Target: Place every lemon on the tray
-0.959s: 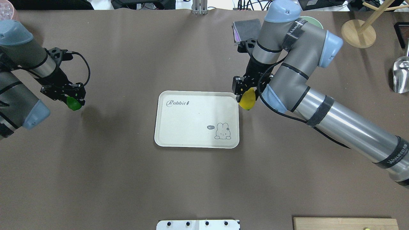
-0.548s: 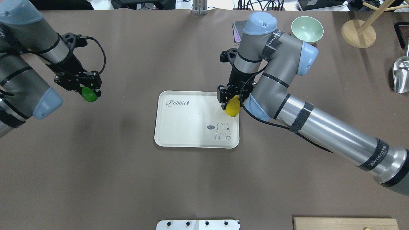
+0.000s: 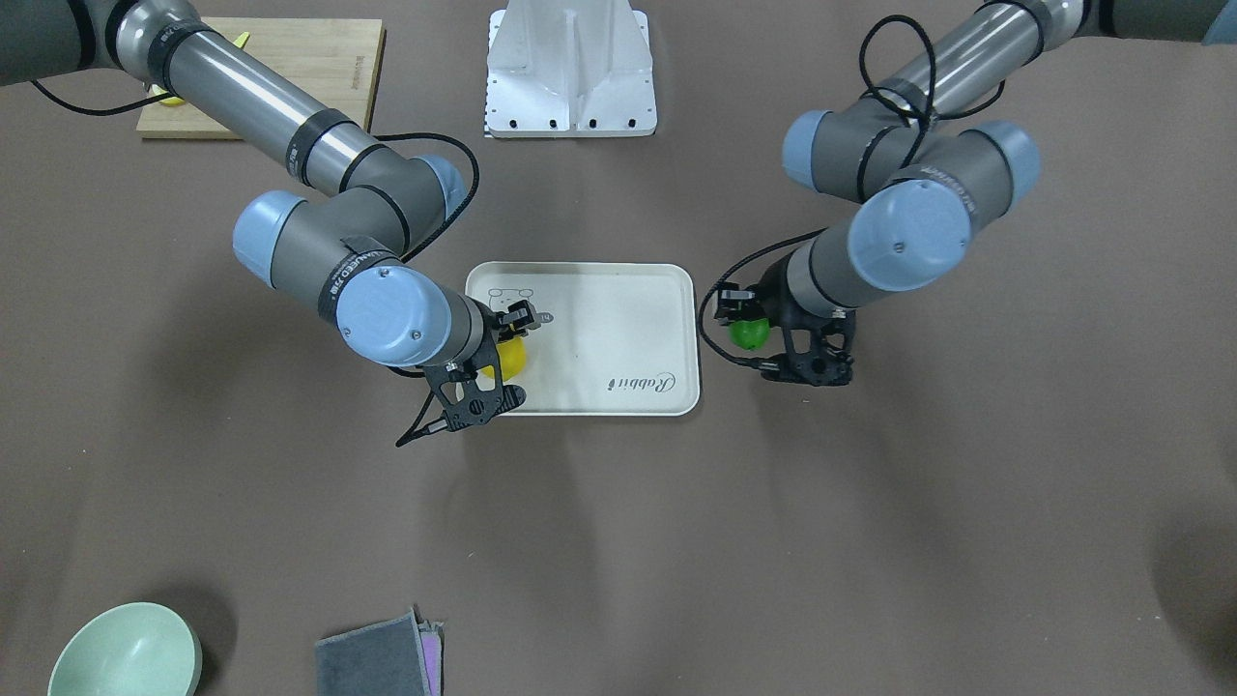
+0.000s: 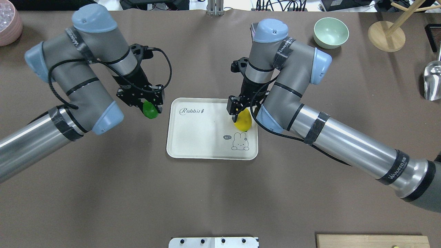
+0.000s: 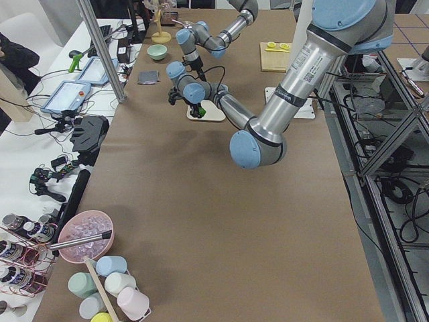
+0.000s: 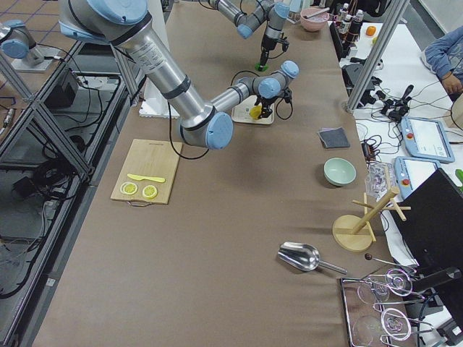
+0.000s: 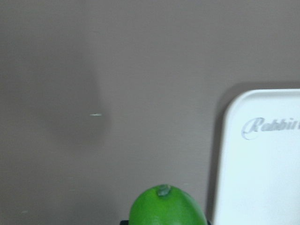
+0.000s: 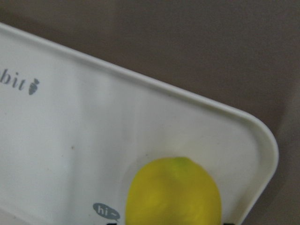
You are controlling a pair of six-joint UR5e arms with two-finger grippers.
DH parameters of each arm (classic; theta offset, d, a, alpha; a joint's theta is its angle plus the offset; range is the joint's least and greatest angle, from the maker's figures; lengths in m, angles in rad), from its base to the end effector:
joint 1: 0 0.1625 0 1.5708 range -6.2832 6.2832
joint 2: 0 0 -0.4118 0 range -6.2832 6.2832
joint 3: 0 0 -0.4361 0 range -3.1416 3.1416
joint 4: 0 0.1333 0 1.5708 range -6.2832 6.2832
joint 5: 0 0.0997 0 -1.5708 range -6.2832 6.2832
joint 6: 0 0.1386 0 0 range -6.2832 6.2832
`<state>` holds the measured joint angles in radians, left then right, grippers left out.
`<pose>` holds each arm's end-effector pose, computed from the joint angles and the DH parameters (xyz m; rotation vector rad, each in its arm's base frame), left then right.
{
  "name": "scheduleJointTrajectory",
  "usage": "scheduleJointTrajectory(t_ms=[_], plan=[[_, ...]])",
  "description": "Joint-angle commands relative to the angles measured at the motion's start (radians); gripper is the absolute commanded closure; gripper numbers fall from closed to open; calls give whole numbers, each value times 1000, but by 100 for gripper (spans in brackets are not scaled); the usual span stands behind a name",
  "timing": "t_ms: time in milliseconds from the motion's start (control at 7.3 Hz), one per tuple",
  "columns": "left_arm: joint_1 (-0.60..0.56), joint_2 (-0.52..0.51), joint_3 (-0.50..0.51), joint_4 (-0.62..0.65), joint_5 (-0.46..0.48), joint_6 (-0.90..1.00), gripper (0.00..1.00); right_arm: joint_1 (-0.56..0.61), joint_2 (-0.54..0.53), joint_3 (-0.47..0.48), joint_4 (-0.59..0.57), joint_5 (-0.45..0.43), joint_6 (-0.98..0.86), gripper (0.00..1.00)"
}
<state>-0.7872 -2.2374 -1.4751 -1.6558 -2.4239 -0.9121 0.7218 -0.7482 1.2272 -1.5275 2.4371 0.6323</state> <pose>0.5133 -0.5560 0.2619 -0.2086 1.0023 0.1625 -0.5972 -0.5626 0.2697 -0.2113 -0.9600 -0.4252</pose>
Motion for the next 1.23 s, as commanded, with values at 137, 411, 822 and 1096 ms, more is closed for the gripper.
scheduleJointTrajectory(t_ms=[137,411,822,1096], plan=[[118,-76,107,-203,107,-186,100,63,-3,1,0,45,1,0],[158,-125,163,-206,164,-200,100,140,-49,20,1,78,-9,0],[157,-122,167,-203,166,-192,44,223,-213,95,140,95,-32,0],[132,-116,144,-185,170,-192,2,290,-375,225,162,103,-102,0]])
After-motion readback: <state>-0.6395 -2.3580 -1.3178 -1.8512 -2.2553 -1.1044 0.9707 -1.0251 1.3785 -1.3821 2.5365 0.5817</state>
